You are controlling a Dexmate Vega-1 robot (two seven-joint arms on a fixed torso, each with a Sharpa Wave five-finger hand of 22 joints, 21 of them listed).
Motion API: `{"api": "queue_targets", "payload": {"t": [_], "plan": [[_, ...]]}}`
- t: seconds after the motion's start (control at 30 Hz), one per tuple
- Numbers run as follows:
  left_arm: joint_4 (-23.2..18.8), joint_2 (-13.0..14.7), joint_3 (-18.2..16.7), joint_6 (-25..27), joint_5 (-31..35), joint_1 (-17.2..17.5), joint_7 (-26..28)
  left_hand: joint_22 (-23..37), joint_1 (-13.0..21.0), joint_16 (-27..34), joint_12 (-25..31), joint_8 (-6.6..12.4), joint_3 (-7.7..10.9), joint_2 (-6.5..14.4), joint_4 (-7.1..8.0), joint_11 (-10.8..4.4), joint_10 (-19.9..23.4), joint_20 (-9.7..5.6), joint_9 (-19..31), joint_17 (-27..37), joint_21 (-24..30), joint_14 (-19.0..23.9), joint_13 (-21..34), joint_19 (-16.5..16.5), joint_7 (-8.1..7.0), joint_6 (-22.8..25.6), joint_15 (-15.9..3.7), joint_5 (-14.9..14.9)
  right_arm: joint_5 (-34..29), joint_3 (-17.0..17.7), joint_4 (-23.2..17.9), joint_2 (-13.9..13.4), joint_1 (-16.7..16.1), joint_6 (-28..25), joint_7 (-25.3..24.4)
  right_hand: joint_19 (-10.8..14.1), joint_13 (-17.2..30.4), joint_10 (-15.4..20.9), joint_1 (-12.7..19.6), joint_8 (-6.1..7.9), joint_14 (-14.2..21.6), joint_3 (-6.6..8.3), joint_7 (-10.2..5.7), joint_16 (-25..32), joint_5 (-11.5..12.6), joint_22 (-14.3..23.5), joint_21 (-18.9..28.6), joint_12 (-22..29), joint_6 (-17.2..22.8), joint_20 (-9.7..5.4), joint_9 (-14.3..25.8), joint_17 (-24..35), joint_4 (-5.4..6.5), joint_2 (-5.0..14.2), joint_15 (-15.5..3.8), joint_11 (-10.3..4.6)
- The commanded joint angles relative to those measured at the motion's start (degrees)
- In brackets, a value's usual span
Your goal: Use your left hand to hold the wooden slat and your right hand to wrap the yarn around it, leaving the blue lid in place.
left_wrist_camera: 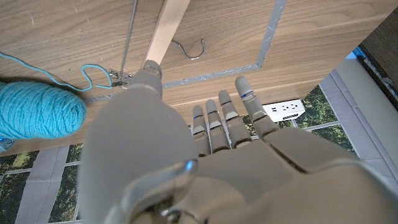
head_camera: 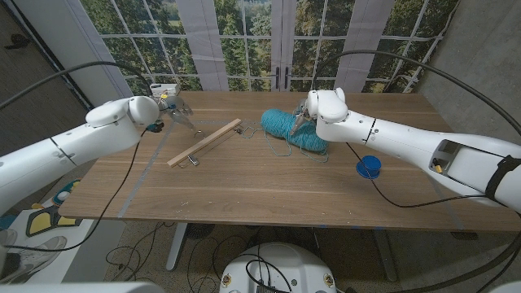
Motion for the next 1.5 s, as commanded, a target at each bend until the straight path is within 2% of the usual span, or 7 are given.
{"api": "queue_targets", "payload": {"t": [0.03,0.37,0.57,0.77,1.0,1.27,1.5], "plan": [[-0.56,1.69,-9.84,-6.95,-6.62,10.50,11.87,0.17,-1.01,0.39,0.42,0.28,-0.48,0.33,0.52,-0.11,-0.31,-0.02,-0.09,-0.05,-0.61,-0.62,-0.20,-0.58,-0.41,-0.79,-0.22,0.34,4.19,6.04,-7.00,-2.72,-4.89,-1.34,-8.37,0.48,-0.08,-0.49,-1.56,0.38,-0.51,-1.09,0.54,0.73,0.63,0.07,-0.43,0.42,-0.72,1.47,0.10,-0.30,0.69,0.19,0.10,0.34],[1.07,1.58,-17.93,-16.06,-11.79,19.73,22.31,0.20,-3.53,0.70,0.54,0.28,-1.56,0.99,1.95,-0.49,-1.52,-0.12,-0.93,-0.62,-1.61,-1.44,-1.08,-0.39,-1.83,-3.33,-0.57,-0.28,7.02,15.82,-17.07,-4.78,-15.01,0.67,-25.88,2.13,-0.51,1.83,-4.27,1.60,0.51,-1.37,2.10,1.78,1.27,0.02,-0.90,1.64,1.48,3.73,0.00,-0.80,2.02,3.29,1.58,1.67],[2.11,3.34,-19.52,-18.92,-13.04,21.39,21.66,0.21,-4.31,0.82,0.94,0.97,-1.89,1.10,2.28,-0.69,-0.96,0.16,-1.23,-0.94,-2.06,-1.51,-1.44,-0.49,-1.72,-1.98,-0.36,-0.71,8.88,19.99,-21.23,-4.89,-18.90,-0.43,-32.11,7.88,-1.63,13.53,-7.14,5.72,8.81,-3.27,5.49,4.33,2.46,0.06,-2.37,5.00,17.04,5.73,-0.12,-4.33,1.50,5.97,0.59,1.84],[4.16,3.33,-23.25,-24.30,-15.64,25.16,23.40,0.24,-4.87,1.13,1.72,1.86,-2.11,1.29,2.39,-0.89,0.73,0.70,-1.58,-1.54,-2.56,-0.99,-1.96,-0.08,-1.22,0.46,-0.36,-1.27,13.93,27.22,-23.16,-3.39,-26.05,5.18,-42.47,11.82,-1.82,18.14,-6.99,7.68,13.92,-2.67,7.65,5.70,3.16,0.14,-2.34,6.22,24.40,5.74,0.20,-5.61,0.98,9.06,0.45,2.78],[11.31,-2.31,-29.02,-40.36,-23.75,29.29,23.13,0.27,-5.45,1.50,1.66,1.07,-1.97,2.38,2.68,0.11,0.60,1.36,-1.88,-2.02,-2.90,-0.43,-2.47,0.84,-0.83,-1.23,-0.59,-1.82,24.99,36.37,-21.52,-0.99,-34.09,21.46,-51.53,10.29,-2.01,13.34,-4.07,2.51,10.30,-0.01,5.59,3.41,2.58,0.11,-4.72,3.58,14.55,4.52,0.07,-7.08,-0.54,13.26,1.38,3.19],[22.32,-9.57,-28.18,-57.84,-35.08,26.14,11.67,0.13,-7.39,-0.12,0.30,-0.06,-0.67,6.99,3.44,1.95,-4.62,-1.51,-2.67,-4.24,-5.58,-6.50,-4.44,-0.24,-0.55,-9.00,0.37,-3.63,31.76,39.39,-20.15,0.41,-37.72,30.07,-55.63,6.71,-2.73,6.11,-5.60,0.72,2.50,0.50,4.41,0.67,-0.12,-0.04,-7.93,0.51,10.23,2.57,-0.12,-8.23,-0.32,13.56,2.10,2.76],[27.34,-12.11,-26.36,-61.94,-41.35,25.13,4.30,0.06,-12.29,-0.48,0.01,0.27,-1.12,9.45,5.86,2.92,-9.26,-2.51,-3.02,-6.27,-8.95,-12.17,-6.70,-3.71,0.15,-12.55,0.74,-4.21,32.98,39.26,-20.21,1.88,-40.66,32.09,-60.67,2.70,-3.33,4.83,-7.12,1.08,-0.29,0.37,3.92,0.29,-1.44,-0.12,-10.66,0.64,10.19,3.63,-0.19,-9.28,0.01,13.32,2.24,2.13]]}}
